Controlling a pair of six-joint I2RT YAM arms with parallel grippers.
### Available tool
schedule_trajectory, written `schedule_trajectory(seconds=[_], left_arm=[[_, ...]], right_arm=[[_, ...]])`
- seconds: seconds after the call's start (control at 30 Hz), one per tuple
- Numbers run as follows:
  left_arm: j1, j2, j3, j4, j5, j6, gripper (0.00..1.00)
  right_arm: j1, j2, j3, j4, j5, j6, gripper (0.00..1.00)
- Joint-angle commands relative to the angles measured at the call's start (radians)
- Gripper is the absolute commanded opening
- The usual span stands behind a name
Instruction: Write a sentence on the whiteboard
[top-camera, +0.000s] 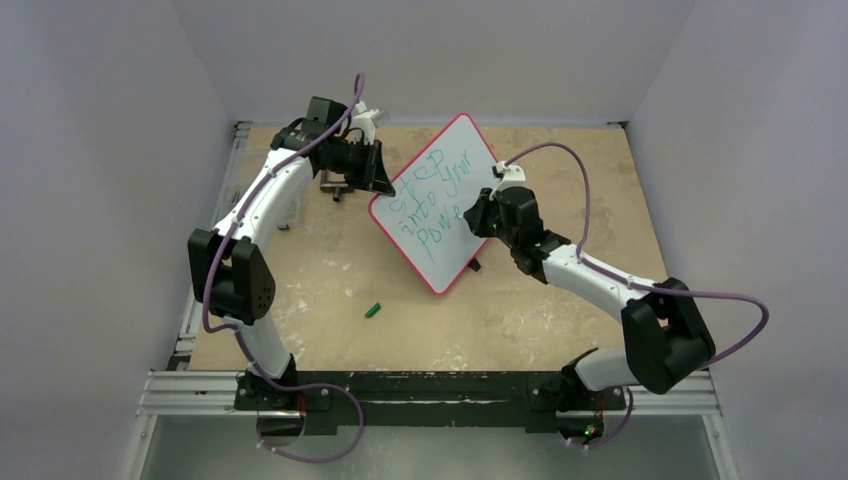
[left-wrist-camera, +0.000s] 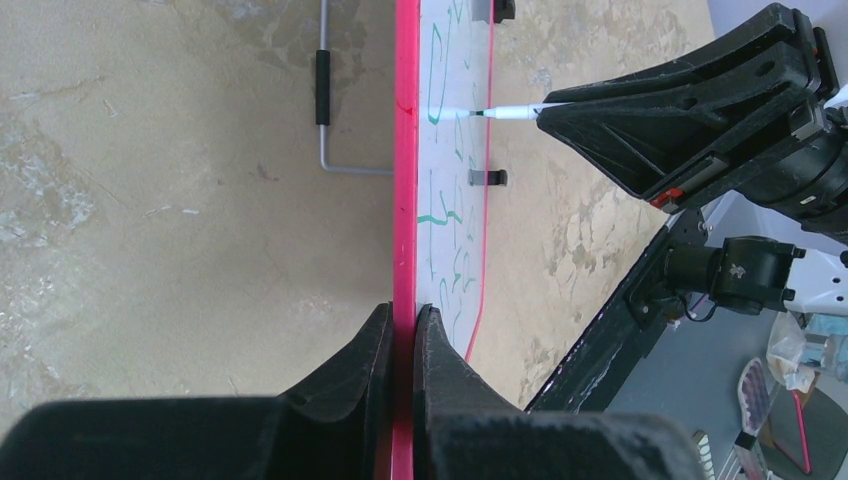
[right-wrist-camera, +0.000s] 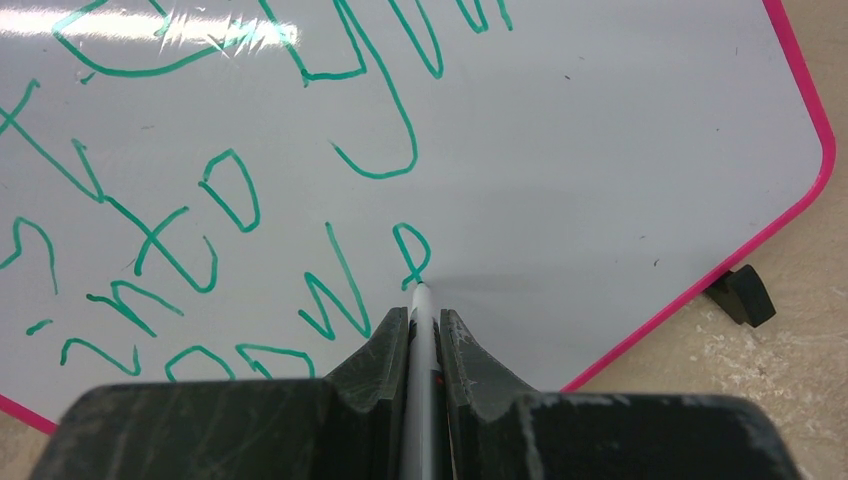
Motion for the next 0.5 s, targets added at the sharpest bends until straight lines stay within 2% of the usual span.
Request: schedule_trajectory(seconds=[0.0,0.27,0.47], left_arm=[[-0.004,-0.016,0.003,0.011,-0.065,0.044,0.00],[-0.004,-0.019,0.002,0.012,-0.063,0.044,0.00],[-0.004,-0.017,0.002,0.013,-0.063,0.044,0.00]], right_arm=[[0.005,-0.003,0.009,-0.048,0.037,0.015,0.00],[0.000,0.044,0.099,-0.083,0.086,-0.003,0.00],[0.001,0.011,0.113,-0.087,0.085,-0.020,0.00]])
